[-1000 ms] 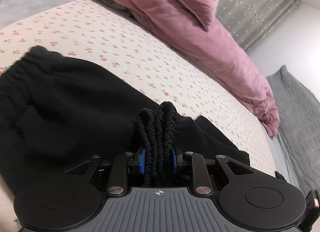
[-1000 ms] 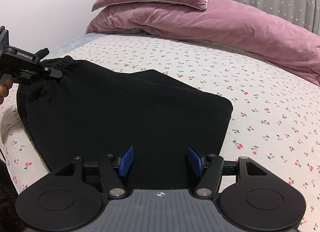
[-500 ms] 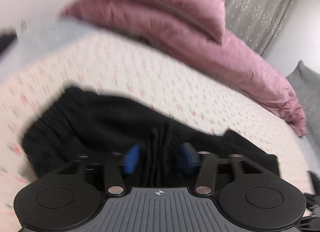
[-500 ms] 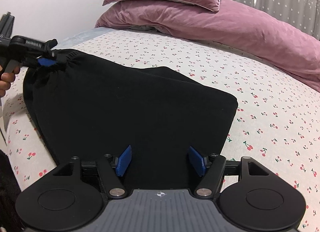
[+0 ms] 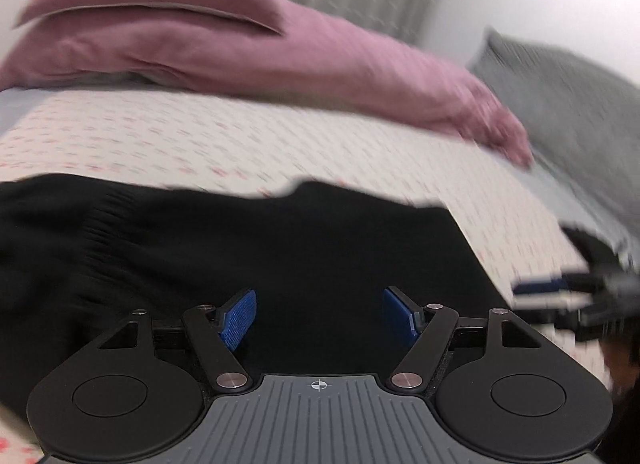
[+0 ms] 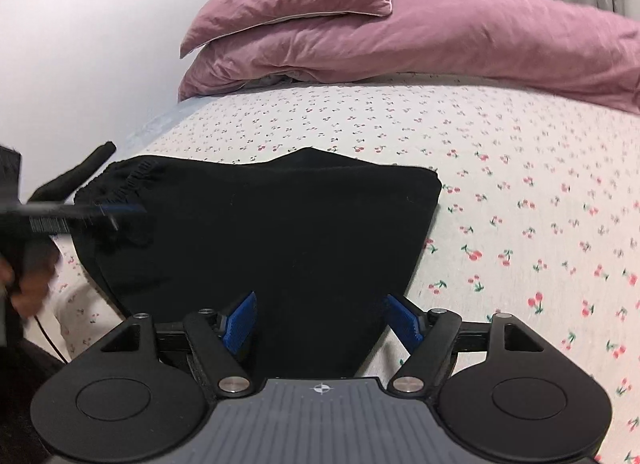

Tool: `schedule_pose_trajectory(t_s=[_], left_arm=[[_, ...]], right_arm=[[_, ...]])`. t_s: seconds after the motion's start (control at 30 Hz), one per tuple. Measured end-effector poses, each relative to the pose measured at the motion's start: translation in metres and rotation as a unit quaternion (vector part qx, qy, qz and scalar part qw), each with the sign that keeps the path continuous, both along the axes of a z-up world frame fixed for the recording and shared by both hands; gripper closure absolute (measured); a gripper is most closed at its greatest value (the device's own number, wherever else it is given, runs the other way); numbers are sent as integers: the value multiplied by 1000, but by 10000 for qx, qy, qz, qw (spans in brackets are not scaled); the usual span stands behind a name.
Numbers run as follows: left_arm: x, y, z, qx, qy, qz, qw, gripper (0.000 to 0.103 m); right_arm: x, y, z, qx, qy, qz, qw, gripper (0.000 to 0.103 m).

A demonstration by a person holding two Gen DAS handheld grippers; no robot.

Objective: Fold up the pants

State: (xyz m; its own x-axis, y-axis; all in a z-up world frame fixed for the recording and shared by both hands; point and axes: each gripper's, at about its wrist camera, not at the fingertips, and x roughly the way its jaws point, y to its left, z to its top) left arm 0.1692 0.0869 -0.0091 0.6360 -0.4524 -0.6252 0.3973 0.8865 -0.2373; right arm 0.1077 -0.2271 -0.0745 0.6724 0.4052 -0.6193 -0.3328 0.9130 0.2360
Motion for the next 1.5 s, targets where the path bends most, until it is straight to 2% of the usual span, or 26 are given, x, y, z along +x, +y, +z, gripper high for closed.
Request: schedule_pose_trajectory(t_s=[0.07, 0.17, 0.3, 0.43, 0.5, 0.63, 0.67, 0.7, 0.77, 0.83, 0.93, 0.97, 1.0, 1.1, 1.3, 1.5], left_arm=[[-6, -17, -10, 179, 19, -319, 9993, 32], [-13, -36, -23, 567, 13, -698, 9959, 32], [-28, -40, -30, 1268, -268, -1096, 9855, 32], [-33, -33, -28, 1307, -213, -1191, 9840, 32], [-37, -30, -26, 1256, -224, -1181, 9848, 32], [-44, -33, -22, 1072, -370, -1177, 9866, 31], [-45, -36, -22, 1007, -430, -1209, 9866, 31], [-47, -38, -21, 936, -499, -1253, 9864, 31], [-51, -45, -21, 803, -593, -1338, 9860, 28], [-58, -53, -23, 694, -733, -1452, 9842, 27], [-67, -65, -28, 655, -914, -1633, 9801, 26], [-69, -68, -29, 642, -942, -1688, 9790, 25], [-71, -71, -31, 639, -930, -1761, 9779, 23], [-73, -82, -34, 709, -881, -1905, 9752, 23], [-86, -101, -29, 662, -1135, -2233, 9659, 23], [-88, -126, -27, 709, -1315, -2153, 9650, 23]], right_arm=[[-1, 6, -6, -180, 43, 91, 9998, 31], [-10, 19, -15, -784, -61, 368, 9962, 30], [-26, 17, -19, -1126, -238, 671, 9911, 29], [-36, 2, -16, -1075, -181, 707, 9915, 29], [-38, -9, -13, -849, -60, 667, 9941, 29], [-33, -34, -6, 182, 322, 500, 9981, 31], [-29, -39, -6, 456, 455, 459, 9969, 37], [-27, -40, -8, 667, 586, 463, 9950, 45], [-20, -43, -15, 1023, 950, 466, 9891, 54], [-11, -44, -27, 1262, 1382, 340, 9818, 56], [-5, -49, -35, 1681, 1689, 243, 9709, 62], [-4, -49, -37, 1809, 1786, 261, 9668, 72], [-2, -49, -39, 1946, 1897, 307, 9619, 77], [-1, -51, -34, 2066, 1876, 326, 9597, 82], [4, -53, -14, 2660, 1644, 415, 9489, 85], [19, -50, -5, 2839, 1625, 440, 9440, 85]])
